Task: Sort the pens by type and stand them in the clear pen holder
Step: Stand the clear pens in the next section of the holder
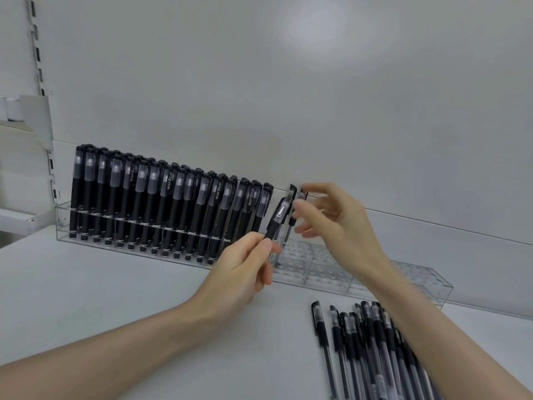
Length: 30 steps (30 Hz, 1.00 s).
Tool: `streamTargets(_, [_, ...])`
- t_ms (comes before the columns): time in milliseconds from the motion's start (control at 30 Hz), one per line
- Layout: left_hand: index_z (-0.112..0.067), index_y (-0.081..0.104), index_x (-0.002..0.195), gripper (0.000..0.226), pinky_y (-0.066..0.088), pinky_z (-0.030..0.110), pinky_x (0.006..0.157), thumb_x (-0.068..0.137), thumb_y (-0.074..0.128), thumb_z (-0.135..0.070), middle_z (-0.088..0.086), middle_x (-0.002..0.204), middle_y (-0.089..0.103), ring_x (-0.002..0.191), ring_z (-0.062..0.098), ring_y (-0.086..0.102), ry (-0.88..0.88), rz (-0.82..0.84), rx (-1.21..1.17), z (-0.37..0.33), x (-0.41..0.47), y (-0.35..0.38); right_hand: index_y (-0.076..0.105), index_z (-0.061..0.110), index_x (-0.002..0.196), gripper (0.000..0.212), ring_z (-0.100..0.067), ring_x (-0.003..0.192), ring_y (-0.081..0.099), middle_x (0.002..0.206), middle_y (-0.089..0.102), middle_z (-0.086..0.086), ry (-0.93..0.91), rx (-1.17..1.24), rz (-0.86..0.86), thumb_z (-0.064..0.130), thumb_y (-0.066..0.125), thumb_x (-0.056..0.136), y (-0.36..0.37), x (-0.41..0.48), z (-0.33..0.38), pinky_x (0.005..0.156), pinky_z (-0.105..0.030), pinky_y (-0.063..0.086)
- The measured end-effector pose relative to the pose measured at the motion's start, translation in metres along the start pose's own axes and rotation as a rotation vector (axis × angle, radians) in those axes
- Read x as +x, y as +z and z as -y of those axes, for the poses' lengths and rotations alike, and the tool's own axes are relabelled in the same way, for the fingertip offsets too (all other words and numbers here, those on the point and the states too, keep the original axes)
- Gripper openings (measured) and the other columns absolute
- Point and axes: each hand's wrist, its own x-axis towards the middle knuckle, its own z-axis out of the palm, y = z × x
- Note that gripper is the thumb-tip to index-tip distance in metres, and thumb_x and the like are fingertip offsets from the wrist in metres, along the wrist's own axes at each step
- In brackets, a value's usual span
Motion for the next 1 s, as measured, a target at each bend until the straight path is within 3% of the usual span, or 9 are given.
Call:
streamTargets(67, [-0.011,0.059,0.094,0.021,0.026,0.015,0.038,0.099,0.041,-0.020,0.002,0.059,0.048,0.043,0.007,0.034,0.028,0.059,-0.006,0.001,-0.002,0.004,0.064,0.011,0.108,0.023,-0.020,0.070,0.070,0.082,0.072,-0.009,0.027,0.155,0.094,0.014,0.068,0.086,0.003,-0.010,0.007,0.068,-0.034,0.060])
streamTargets(200, [-0.014,0.063,0.101,0.020,0.042,0.017,0.049,0.098,0.044,-0.014,-0.001,0.064,0.060,0.052,0.008,0.051,0.034,0.111,0.009,0.007,-0.004,0.006,0.065,0.009,0.108,0.023,-0.024,0.073,0.070,0.085,0.069,-0.020,0.020,0.259,0.020,0.004,0.065,0.086,0.001,-0.013,0.007,0.065,-0.026,0.058])
streamTargets(400, [-0.005,0.062,0.096,0.010,0.049,0.025,0.051,0.088,0.061,-0.010,0.005,0.066,0.067,0.053,0.017,0.062,0.006,0.118,0.048,0.010,-0.003,0.002,0.061,0.016,0.120,0.037,-0.013,0.070,0.068,0.078,0.057,-0.005,0.087,0.244,0.093,0.006,0.067,0.085,-0.005,-0.014,0.003,0.069,-0.028,0.059])
streamTargets(567, [-0.009,0.063,0.089,0.015,0.052,0.030,0.052,0.079,0.073,-0.013,0.007,0.070,0.065,0.058,0.023,0.066,0.036,0.063,0.093,0.011,-0.002,0.003,0.054,0.008,0.116,0.038,-0.018,0.075,0.072,0.090,0.071,-0.011,0.111,0.343,0.030,-0.004,0.067,0.082,-0.003,-0.013,0.003,0.064,-0.026,0.058])
streamTargets(633, [-0.017,0.066,0.092,0.016,0.052,0.026,0.063,0.084,0.069,-0.031,-0.001,0.079,0.064,0.069,0.012,0.064,0.209,0.029,0.342,0.017,0.000,0.000,0.056,0.009,0.111,0.035,-0.021,0.077,0.072,0.094,0.069,-0.013,0.080,0.319,-0.020,-0.004,0.068,0.082,-0.006,-0.009,0.003,0.066,-0.030,0.059])
streamTargets(700, [-0.020,0.065,0.102,0.033,0.046,0.020,0.077,0.088,0.053,-0.048,-0.014,0.094,0.057,0.086,0.005,0.057,0.466,0.002,0.717,0.024,0.003,-0.005,0.060,0.016,0.104,0.032,-0.020,0.077,0.070,0.093,0.064,-0.009,0.006,0.252,-0.107,-0.004,0.069,0.081,-0.013,-0.003,0.002,0.068,-0.033,0.060])
streamTargets(767, [-0.015,0.062,0.114,0.041,0.042,0.024,0.086,0.092,0.044,-0.045,-0.008,0.108,0.054,0.100,0.009,0.052,0.645,0.011,0.967,0.029,0.007,-0.008,0.060,0.021,0.101,0.034,-0.022,0.077,0.066,0.089,0.059,-0.007,-0.072,0.193,-0.206,-0.006,0.068,0.081,-0.021,0.004,0.003,0.067,-0.034,0.060])
streamTargets(900, [-0.011,0.054,0.126,0.048,0.038,0.030,0.100,0.093,0.038,-0.042,0.004,0.124,0.053,0.116,0.019,0.047,0.746,0.061,1.246,0.038,0.011,-0.005,0.060,0.025,0.102,0.037,-0.022,0.080,0.061,0.087,0.056,0.000,-0.168,0.098,-0.329,-0.004,0.068,0.080,-0.023,0.015,-0.001,0.069,-0.038,0.060])
streamTargets(1000, [-0.009,0.054,0.128,0.054,0.044,0.033,0.099,0.092,0.035,-0.045,0.003,0.126,0.054,0.117,0.019,0.048,0.739,0.091,1.371,0.043,0.012,-0.005,0.060,0.025,0.105,0.037,-0.018,0.079,0.060,0.086,0.057,0.004,-0.170,0.069,-0.328,-0.001,0.069,0.080,-0.017,0.019,-0.009,0.072,-0.045,0.059])
